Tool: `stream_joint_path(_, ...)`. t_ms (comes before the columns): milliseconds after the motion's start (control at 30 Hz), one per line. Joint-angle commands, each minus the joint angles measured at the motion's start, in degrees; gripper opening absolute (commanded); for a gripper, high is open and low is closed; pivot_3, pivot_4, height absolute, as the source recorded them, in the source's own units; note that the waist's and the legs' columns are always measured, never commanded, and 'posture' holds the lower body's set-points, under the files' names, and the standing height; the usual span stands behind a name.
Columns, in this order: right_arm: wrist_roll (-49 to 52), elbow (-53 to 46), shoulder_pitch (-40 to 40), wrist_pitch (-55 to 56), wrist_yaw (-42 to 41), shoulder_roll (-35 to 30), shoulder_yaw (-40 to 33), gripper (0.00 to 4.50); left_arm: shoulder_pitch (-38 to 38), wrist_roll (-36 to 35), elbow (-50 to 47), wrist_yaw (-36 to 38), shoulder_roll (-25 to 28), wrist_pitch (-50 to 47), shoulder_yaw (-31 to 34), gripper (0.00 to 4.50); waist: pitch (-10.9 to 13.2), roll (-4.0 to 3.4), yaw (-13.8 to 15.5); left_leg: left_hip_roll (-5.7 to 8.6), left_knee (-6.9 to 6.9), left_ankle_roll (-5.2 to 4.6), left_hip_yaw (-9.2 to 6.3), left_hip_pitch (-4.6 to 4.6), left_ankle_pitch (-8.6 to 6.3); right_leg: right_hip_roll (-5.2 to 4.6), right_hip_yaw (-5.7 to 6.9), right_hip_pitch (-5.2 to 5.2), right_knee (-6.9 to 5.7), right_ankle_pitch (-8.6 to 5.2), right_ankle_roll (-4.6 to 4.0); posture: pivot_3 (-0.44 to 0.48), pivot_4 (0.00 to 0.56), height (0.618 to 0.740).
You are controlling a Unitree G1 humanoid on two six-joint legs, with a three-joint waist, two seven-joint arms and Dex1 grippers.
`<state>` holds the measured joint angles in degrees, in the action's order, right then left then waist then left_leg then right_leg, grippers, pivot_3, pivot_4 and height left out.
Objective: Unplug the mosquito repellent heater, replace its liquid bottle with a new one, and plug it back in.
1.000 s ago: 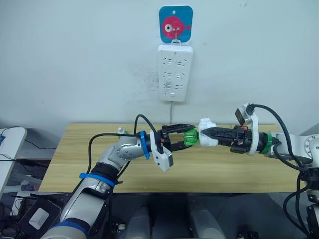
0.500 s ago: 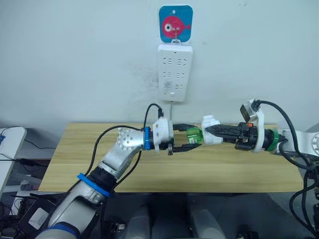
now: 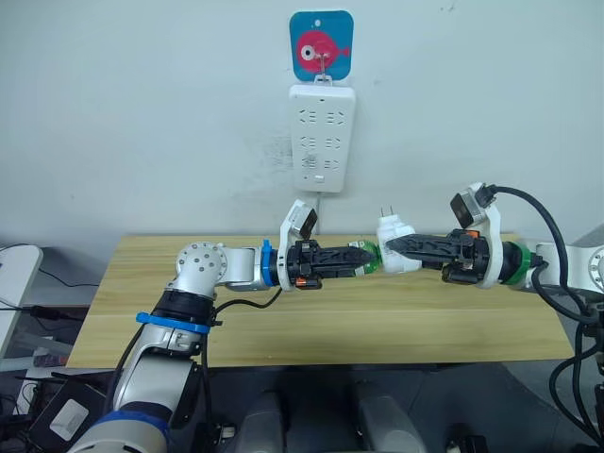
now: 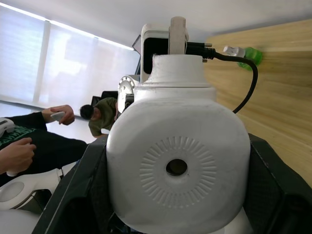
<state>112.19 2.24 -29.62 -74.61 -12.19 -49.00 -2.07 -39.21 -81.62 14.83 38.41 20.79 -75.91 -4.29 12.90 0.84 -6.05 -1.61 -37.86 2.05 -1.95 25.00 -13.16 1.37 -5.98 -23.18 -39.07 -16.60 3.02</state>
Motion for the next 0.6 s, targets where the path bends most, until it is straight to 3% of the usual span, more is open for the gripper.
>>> stream_joint_path(33, 0.8, -3.3, 1.1, -1.1, -0.4, -1.0, -0.1, 2.99, -0.1, 0.6, -1.5, -1.5, -1.2, 1.8, 5.3, 2.59, 0.0, 0.0, 0.0, 0.01, -0.01, 0.01, 0.03, 0.0, 0.0, -0.03, -0.02, 0.0, 0.0, 0.0, 0.0, -0.118, 0.186, 0.74)
stream_joint_path(233, 0.8, -3.3, 1.4, -0.6, -0.4, -0.6, -0.3, 2.99, 0.1, 0.4, -1.0, -3.7, -3.2, -0.2, 9.2, 4.41, 0.0, 0.01, 0.1, 0.02, -0.02, 0.02, 0.11, 0.0, 0.01, -0.08, -0.08, 0.0, 0.0, 0.0, 0.01, -0.113, 0.192, 0.74)
stream_joint_path(467, 0.8, -0.6, 0.9, 0.1, 1.5, 0.2, -1.6, 2.99, 6.1, 2.2, -4.9, -8.6, -0.1, 0.2, 14.4, 4.5, 0.0, 0.01, 0.0, -0.02, 0.0, 0.02, 0.16, -0.01, 0.01, -0.11, -0.14, -0.01, 0.0, 0.0, 0.0, -0.116, 0.198, 0.74)
stream_joint_path(600, 0.8, 3.1, -0.1, 1.1, 4.1, 0.7, -3.4, 2.99, 12.3, 7.9, -17.3, -2.5, 6.6, 5.3, 14.9, 4.5, 0.0, 0.02, 0.0, -0.02, 0.01, 0.02, 0.18, -0.01, 0.01, -0.1, -0.17, -0.04, 0.0, 0.14, -0.24, -0.098, 0.201, 0.74)
